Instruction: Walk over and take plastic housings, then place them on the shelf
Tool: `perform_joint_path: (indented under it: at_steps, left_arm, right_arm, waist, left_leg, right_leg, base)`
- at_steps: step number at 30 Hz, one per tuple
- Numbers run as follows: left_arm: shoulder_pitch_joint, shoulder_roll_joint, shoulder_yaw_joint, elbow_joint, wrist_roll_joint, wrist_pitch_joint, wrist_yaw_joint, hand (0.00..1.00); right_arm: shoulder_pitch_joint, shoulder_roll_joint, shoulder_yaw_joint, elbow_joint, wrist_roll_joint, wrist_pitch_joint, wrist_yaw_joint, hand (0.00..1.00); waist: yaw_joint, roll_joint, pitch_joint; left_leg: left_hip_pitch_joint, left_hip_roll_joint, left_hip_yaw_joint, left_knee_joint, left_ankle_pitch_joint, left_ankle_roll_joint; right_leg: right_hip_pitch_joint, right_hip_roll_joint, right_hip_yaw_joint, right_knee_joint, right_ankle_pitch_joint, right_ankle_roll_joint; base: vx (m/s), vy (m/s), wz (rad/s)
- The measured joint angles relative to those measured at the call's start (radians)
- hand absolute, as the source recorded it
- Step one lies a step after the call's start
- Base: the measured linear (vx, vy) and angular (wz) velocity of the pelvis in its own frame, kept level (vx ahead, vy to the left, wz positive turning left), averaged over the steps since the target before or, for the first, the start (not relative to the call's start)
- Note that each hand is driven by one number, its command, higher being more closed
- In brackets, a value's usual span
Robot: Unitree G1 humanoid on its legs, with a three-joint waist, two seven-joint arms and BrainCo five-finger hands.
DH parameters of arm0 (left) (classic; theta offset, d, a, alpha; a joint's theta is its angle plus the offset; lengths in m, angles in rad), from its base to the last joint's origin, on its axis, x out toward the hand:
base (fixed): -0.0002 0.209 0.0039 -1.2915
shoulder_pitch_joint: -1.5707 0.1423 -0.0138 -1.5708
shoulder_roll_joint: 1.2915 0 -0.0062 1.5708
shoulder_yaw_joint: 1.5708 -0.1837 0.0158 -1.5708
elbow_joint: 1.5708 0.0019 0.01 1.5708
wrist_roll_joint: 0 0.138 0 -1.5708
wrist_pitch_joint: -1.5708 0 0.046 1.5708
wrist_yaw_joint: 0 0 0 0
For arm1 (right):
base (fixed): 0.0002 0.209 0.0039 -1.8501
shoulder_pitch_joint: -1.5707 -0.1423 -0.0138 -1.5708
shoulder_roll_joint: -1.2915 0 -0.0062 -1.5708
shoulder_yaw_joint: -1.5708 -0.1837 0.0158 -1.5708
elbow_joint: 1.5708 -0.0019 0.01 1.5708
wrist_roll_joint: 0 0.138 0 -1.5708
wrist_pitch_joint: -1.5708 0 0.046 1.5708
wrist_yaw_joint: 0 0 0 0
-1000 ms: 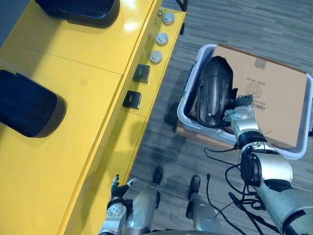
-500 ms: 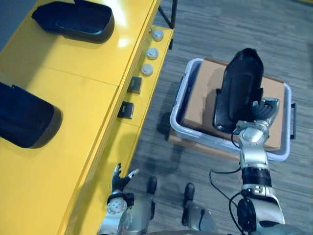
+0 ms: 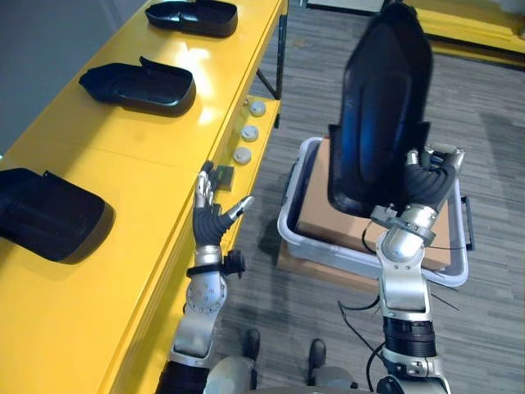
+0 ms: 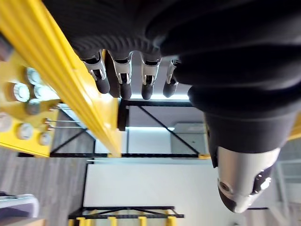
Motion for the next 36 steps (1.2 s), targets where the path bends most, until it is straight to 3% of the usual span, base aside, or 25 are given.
perform_joint_path:
  at_steps: [10, 21, 36]
  left_arm:
    - [-0.092, 0.002, -0.159, -0.002, 0.0, -0.003, 0.026, 0.0]
    - [-0.149, 0.003, -0.185, 0.013, -0.002, 0.023, 0.053, 0.0]
    - [-0.172, 0.011, -0.185, 0.069, -0.009, 0.044, 0.138, 0.0]
  right_arm:
    - [0.006, 0.039, 0.257, -0.046, -0.002, -0.061, 0.076, 1.0]
    - [0.037, 0.036, 0.27, -0.078, 0.01, -0.069, 0.072, 1.0]
    - [0.037, -0.044, 0.335, -0.06, 0.001, -0.069, 0.069, 1.0]
  waist:
    - [-0.02, -0.022, -0.068]
    - [-0.028, -0.023, -0.094]
    - [-0.047, -0.03, -0.111]
  left_leg:
    - [0.021, 0.001, 0.025, -0.015, 0.001, 0.001]
    - [0.029, 0.002, 0.044, -0.018, 0.001, 0.001]
    - [0.028, 0.003, 0.043, -0.016, 0.001, 0.001]
  right_leg:
    - [0.001, -0.002, 0.026, 0.001, 0.0, 0.0]
    - [-0.004, -0.001, 0.05, 0.006, 0.0, 0.0]
    - [-0.003, 0.0, 0.054, 0.005, 0.001, 0.0]
  base:
    - [-0.02, 0.012, -0.07]
    - [-0.03, 0.009, -0.05]
    - [0.0, 0.001, 0.0]
